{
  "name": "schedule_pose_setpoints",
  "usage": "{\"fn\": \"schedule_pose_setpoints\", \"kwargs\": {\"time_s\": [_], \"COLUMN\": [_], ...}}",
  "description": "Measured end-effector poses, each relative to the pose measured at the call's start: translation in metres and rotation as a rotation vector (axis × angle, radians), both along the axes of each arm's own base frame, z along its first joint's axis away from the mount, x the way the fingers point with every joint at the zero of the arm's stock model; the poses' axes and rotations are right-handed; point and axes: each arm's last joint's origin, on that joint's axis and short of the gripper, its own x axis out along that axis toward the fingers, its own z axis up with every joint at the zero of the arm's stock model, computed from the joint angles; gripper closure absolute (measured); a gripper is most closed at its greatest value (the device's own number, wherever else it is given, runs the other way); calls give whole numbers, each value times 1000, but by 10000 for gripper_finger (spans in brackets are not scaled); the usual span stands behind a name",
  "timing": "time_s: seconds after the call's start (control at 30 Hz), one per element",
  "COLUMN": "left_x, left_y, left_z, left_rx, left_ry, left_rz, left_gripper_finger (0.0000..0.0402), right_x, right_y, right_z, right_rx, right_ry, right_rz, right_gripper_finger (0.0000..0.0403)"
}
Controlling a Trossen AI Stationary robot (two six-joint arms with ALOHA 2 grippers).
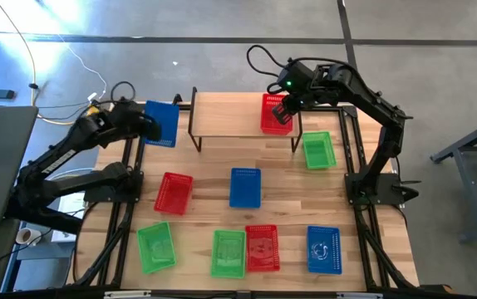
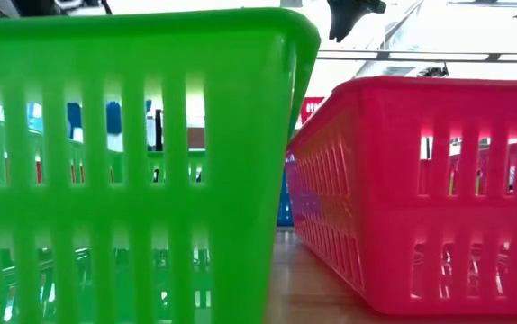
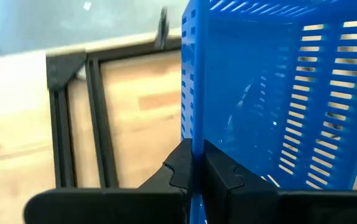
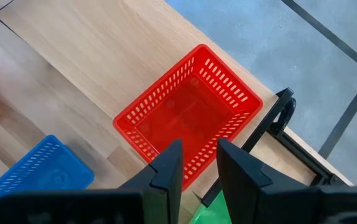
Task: Stack baskets on shelf by color
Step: Put the top left blue bin on the shelf
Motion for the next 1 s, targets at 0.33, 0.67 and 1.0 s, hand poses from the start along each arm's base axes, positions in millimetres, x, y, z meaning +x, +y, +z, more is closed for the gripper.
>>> {"fn": "schedule_pose_setpoints", "kwargs": {"time_s": [0.33,0.67,1.0], "left_x": [8,35,61], "left_y": [3,29,59], "left_z": [46,68,67], "left_rx": [160,237,191], "left_ry": [-204,-346,-325], "left_rz": [-137,-219,-174], "left_gripper_finger": [397,397,397], "right_x": [0,0,-1], "right_y": [0,0,-1], "right_z": [0,0,0], "right_rx": [3,-5,-3], "right_ry": [-2,-10,-14], "right_rz": [-2,-35,-45], "right_gripper_finger": [316,316,316]}}
